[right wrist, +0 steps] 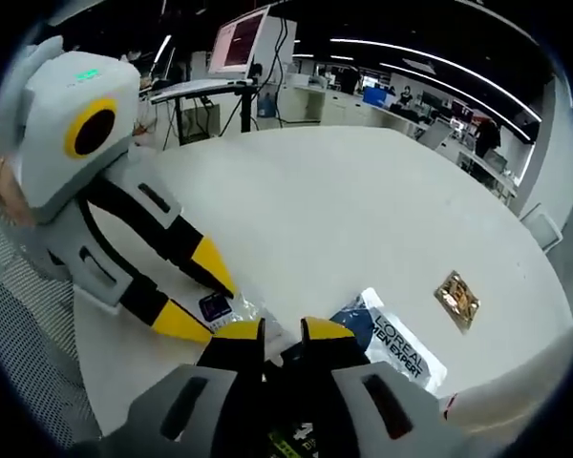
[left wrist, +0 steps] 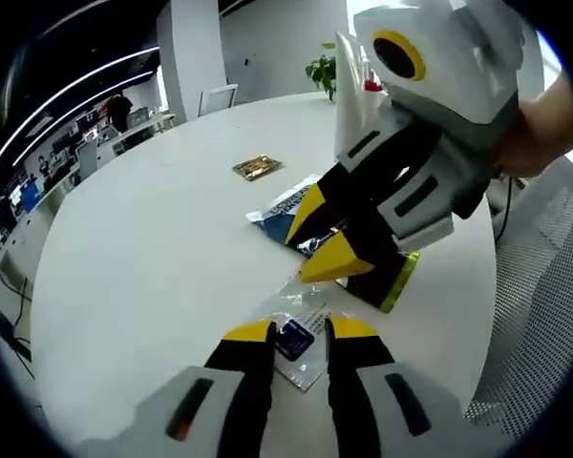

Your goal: Arrange the skincare products in the storage area until every visible bottle or jar stands upright without overlapping.

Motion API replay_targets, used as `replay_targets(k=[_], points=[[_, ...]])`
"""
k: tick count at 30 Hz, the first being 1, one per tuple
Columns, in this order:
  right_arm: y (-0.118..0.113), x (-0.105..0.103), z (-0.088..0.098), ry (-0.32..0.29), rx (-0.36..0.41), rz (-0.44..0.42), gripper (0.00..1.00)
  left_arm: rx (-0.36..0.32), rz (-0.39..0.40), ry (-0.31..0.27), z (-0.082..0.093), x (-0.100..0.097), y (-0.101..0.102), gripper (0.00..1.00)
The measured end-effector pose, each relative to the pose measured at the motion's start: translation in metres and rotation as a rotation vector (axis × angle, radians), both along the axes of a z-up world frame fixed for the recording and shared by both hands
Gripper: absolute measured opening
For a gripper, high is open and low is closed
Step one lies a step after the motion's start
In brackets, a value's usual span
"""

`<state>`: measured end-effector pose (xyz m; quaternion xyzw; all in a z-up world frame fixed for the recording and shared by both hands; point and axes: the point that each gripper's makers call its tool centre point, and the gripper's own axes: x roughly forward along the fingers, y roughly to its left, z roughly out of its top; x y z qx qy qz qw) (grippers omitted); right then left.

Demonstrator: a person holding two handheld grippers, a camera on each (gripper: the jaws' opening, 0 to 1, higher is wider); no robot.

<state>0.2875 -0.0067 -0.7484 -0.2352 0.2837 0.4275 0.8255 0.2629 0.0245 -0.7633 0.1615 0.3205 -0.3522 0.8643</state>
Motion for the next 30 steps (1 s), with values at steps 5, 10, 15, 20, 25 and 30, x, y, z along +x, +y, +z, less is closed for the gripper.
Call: replay_targets(k=[5,10,15,20,25,30], points=[[-0.009,-0.005,0.002,0.005,0.008,-0.007,0.17,0.001,0.014,0.002,0.0,0.0,0.0,0.22],[-0.011,-0.008,0.005,0.008,0.032,-0.002,0.18,-0.004,0.027,0.007,-0.001,0.0,0.001,0.23],[-0.013,-0.01,0.008,0.002,0.049,0.003,0.2,-0.006,0.039,0.009,-0.001,0.001,0.001,0.25],[-0.016,-0.013,0.009,0.007,0.051,-0.005,0.21,-0.006,0.042,0.017,0.001,0.002,0.0,0.26],[-0.019,-0.018,0.011,0.001,0.058,-0.001,0.21,-0.002,0.05,0.018,0.002,0.004,0.003,0.26],[-0.021,-0.023,0.017,-0.01,0.069,-0.005,0.24,0.0,0.059,0.016,0.006,0.003,0.005,0.28]])
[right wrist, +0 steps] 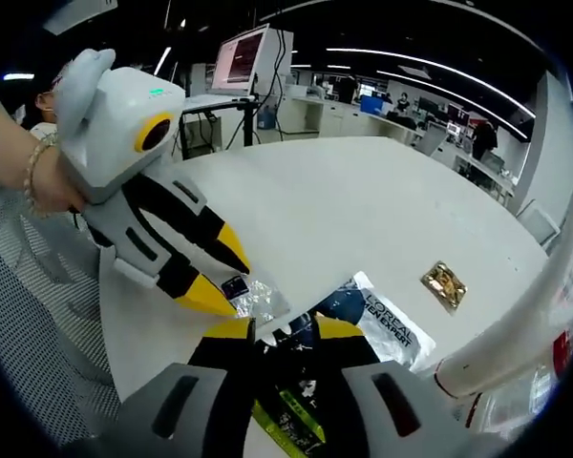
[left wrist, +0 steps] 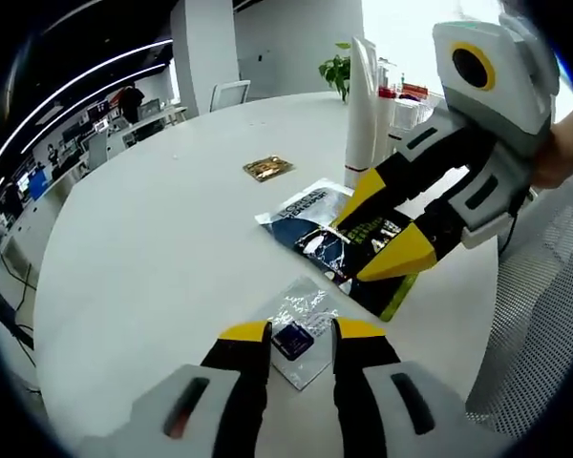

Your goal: Arrange the skincare products in the storage area until every visible bottle or jar stands upright without overlapping.

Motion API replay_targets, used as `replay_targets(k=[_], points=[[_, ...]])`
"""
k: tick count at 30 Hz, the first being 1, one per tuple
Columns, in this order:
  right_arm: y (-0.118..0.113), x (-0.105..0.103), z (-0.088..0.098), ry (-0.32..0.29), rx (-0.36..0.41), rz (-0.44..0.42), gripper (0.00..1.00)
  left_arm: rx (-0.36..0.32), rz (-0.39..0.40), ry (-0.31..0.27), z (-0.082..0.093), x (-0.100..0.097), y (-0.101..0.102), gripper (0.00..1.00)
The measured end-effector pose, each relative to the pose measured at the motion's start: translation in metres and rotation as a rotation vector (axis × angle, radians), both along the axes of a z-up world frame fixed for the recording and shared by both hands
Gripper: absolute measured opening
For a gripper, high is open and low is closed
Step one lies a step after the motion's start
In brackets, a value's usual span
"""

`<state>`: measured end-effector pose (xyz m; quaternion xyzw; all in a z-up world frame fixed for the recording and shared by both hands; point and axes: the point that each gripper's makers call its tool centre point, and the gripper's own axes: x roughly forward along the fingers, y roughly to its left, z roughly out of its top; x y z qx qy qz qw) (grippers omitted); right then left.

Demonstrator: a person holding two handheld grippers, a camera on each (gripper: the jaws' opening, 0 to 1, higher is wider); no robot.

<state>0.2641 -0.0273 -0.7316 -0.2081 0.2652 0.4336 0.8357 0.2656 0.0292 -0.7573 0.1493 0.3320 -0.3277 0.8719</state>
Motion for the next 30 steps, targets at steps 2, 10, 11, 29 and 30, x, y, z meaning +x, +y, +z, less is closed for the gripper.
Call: replay_targets(k=[2,10,11,29,30], points=[[0.0,-0.001,0.001,-0.002,0.019,-0.003,0.26,-0.003,0.004,-0.001,0.002,-0.001,0.0,0.3],[-0.002,-0.017,0.009,0.0,0.07,-0.012,0.37,-0.021,0.013,0.014,0.006,-0.012,0.0,0.37],[-0.003,-0.019,0.009,0.003,0.076,-0.014,0.38,-0.021,0.01,0.011,0.007,-0.013,0.0,0.38],[-0.055,-0.054,0.006,0.098,0.09,-0.129,0.68,-0.049,0.04,0.04,0.018,-0.042,-0.001,0.67],[-0.058,-0.054,0.007,0.099,0.091,-0.138,0.69,-0.053,0.044,0.044,0.02,-0.045,-0.002,0.69]])
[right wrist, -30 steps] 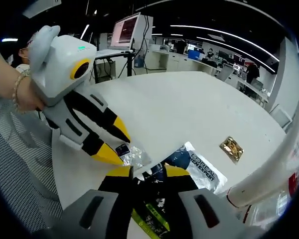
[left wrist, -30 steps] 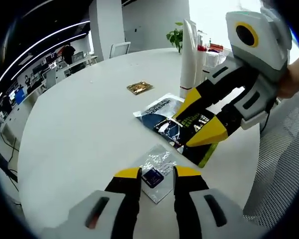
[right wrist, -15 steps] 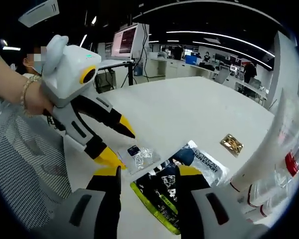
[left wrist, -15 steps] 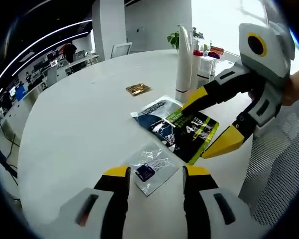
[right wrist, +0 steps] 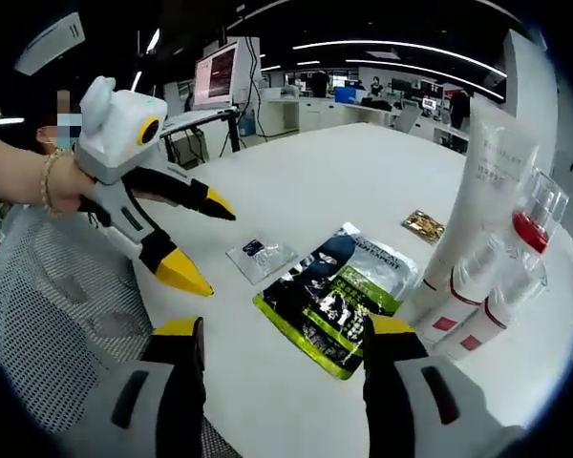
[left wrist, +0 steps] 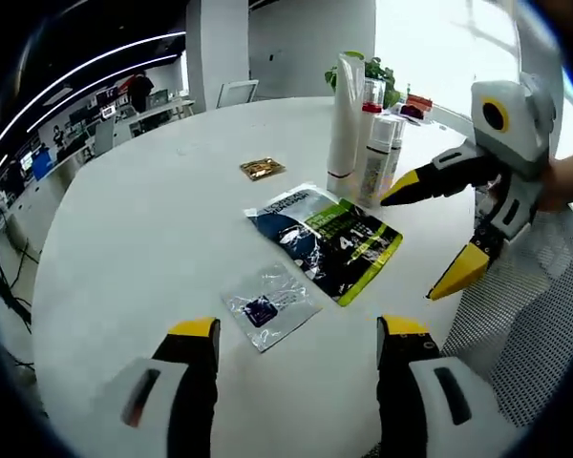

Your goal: Arrange the skincare products in the storage area until every visible bottle or jar stands upright without overlapping.

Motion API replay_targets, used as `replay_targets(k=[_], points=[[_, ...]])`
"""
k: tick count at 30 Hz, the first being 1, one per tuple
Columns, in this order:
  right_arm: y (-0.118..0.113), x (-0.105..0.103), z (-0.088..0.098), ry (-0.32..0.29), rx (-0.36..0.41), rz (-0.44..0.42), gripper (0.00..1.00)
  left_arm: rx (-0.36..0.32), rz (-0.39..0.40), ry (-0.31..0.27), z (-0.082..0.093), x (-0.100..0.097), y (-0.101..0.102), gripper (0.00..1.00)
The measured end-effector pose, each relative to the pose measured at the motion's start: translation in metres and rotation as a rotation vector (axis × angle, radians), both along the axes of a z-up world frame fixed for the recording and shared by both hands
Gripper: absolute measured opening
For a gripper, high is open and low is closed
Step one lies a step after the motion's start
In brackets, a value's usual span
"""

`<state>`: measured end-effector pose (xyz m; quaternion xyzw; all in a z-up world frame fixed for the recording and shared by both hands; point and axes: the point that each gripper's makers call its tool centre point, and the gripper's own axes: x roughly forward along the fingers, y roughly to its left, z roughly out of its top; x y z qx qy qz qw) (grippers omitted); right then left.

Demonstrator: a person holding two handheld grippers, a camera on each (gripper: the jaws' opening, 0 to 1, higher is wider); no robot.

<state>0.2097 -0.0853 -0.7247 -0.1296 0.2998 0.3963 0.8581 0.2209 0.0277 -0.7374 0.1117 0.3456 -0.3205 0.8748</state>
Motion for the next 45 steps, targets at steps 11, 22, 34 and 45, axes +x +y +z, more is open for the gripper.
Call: replay_targets(k=[11,22,34,45], points=[[-0.037,-0.002,0.01,0.054,0.0,-0.145,0.87,-0.067,0.056,0.023,0.014,-0.013,0.006,0.83],[-0.077,0.003,0.024,0.051,0.021,-0.259,0.95,-0.111,0.116,0.044,0.028,-0.022,0.02,0.92],[-0.081,-0.002,0.041,-0.004,0.079,-0.245,1.0,-0.159,0.132,0.043,0.044,-0.033,0.021,0.99],[-0.082,-0.002,0.043,-0.009,0.085,-0.257,1.0,-0.169,0.163,0.026,0.05,-0.033,0.027,0.99]])
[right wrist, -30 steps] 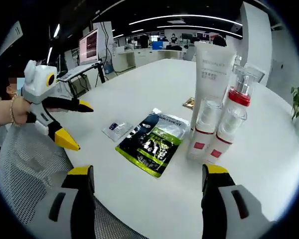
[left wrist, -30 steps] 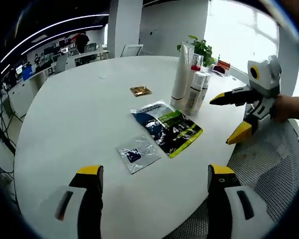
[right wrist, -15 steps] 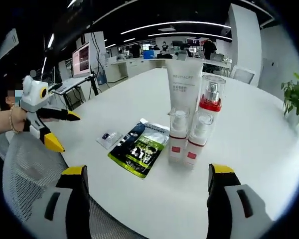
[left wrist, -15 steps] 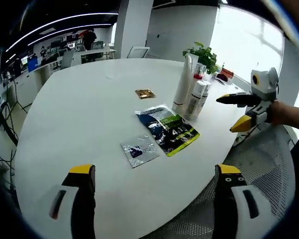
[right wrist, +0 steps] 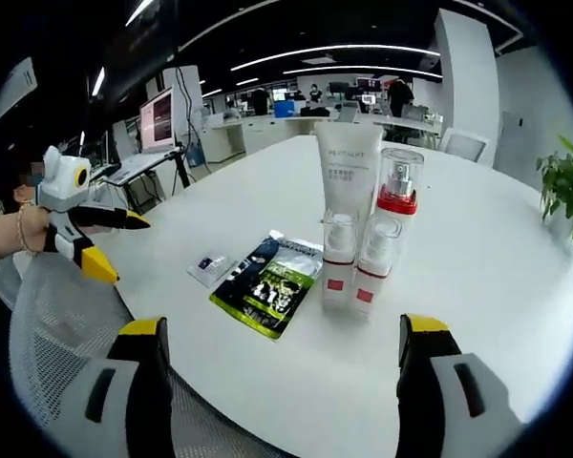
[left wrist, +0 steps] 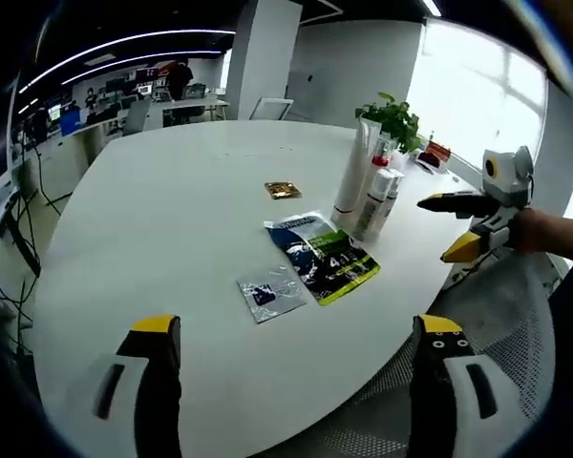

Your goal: Arrange the skincare products in the storage area until every visible bottle or jar stands upright without overlapping.

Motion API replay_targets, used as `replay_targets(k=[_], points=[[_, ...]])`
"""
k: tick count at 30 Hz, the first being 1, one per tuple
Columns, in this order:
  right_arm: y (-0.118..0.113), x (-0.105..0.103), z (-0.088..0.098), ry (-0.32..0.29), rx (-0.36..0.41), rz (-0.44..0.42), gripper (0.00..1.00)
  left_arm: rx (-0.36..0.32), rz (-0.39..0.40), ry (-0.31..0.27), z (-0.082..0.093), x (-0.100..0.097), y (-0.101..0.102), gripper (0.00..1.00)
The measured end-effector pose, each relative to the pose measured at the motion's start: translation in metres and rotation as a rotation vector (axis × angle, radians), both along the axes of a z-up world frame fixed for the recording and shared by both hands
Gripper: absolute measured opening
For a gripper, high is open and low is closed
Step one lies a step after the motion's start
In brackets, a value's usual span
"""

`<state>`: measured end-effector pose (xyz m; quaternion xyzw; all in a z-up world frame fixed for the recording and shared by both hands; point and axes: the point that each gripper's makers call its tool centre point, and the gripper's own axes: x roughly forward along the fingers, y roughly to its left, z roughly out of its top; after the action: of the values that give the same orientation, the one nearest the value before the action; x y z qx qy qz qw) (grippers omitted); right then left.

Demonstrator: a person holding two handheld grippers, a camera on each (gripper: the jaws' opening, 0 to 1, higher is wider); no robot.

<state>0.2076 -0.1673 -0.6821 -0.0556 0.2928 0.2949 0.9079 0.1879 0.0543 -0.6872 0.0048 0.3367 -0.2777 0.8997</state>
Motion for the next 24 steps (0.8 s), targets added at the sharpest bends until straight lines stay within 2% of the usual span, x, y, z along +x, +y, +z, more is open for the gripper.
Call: replay_targets(k=[13,24], points=[[0.004,-0.001,-0.003,0.01,-0.016,0.021,0.99,-0.007,0.002,0.003,-0.002,0.001,0.0,0.97],[0.028,-0.002,0.004,0.008,-0.036,0.102,0.96,-0.021,0.002,0.004,-0.006,0.006,0.001,0.96]])
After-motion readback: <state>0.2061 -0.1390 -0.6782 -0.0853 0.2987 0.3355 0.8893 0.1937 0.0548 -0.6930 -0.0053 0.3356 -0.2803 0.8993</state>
